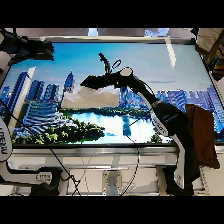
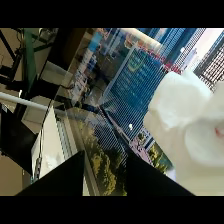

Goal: Fold the shirts.

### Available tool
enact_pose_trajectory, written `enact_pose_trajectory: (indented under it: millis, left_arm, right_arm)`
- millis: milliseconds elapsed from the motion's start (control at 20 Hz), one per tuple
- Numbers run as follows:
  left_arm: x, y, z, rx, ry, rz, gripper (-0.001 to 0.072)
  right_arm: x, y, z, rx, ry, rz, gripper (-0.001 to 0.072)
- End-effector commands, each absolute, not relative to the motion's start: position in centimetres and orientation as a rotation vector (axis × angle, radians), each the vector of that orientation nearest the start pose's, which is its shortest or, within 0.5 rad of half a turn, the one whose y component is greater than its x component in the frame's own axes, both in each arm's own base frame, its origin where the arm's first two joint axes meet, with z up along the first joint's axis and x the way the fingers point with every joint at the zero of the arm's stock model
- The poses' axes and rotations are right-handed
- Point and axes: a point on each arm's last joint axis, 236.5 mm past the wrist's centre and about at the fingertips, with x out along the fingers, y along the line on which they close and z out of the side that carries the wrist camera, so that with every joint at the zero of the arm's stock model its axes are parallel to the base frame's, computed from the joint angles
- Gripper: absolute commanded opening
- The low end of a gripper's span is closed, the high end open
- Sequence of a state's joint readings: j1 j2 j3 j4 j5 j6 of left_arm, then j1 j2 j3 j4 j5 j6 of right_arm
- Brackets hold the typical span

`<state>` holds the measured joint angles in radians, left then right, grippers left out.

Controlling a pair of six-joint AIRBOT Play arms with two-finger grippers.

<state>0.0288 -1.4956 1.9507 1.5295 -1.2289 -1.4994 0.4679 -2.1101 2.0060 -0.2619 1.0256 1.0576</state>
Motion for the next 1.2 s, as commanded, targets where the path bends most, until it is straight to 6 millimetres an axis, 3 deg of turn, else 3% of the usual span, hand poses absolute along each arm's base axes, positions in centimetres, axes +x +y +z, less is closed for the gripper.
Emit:
enact_pose_trajectory:
  millis: [0,100,200,300,400,550,850,1150]
  left_arm:
    - [51.2,0.6,21.7,0.029,0.778,-0.034,0.0016]
    - [51.2,0.2,21.7,0.015,0.78,-0.049,0.0016]
    - [51.0,-0.7,21.6,-0.013,0.787,-0.081,0.0016]
    - [50.9,-1.6,21.5,-0.039,0.791,-0.11,0.0016]
    - [51.0,-2.4,21.5,-0.064,0.792,-0.138,0.0016]
    - [51.0,-3.7,21.4,-0.102,0.796,-0.182,0.0016]
    - [50.8,-3.7,21.3,-0.103,0.804,-0.185,0.0016]
    - [50.8,-3.7,21.3,-0.072,0.799,-0.196,0.0016]
  right_arm:
    - [46.3,42.7,9.6,0.572,0.918,1.29,0.0324]
    - [48.5,38.3,10.5,0.553,0.927,1.205,0.0324]
    - [51.0,32.5,8.7,0.501,1.003,1.025,0.0326]
    - [50.2,27.4,5.0,0.493,1.205,0.888,0.0399]
    - [47.3,24.4,1.7,0.471,1.398,0.846,0.0399]
    - [45.8,24.0,-1.3,0.495,1.478,0.828,0.0402]
    - [45.4,24.4,-6.1,0.58,1.532,0.767,0.0512]
    - [47.8,29.9,-8.0,0.855,1.44,0.797,0.0553]
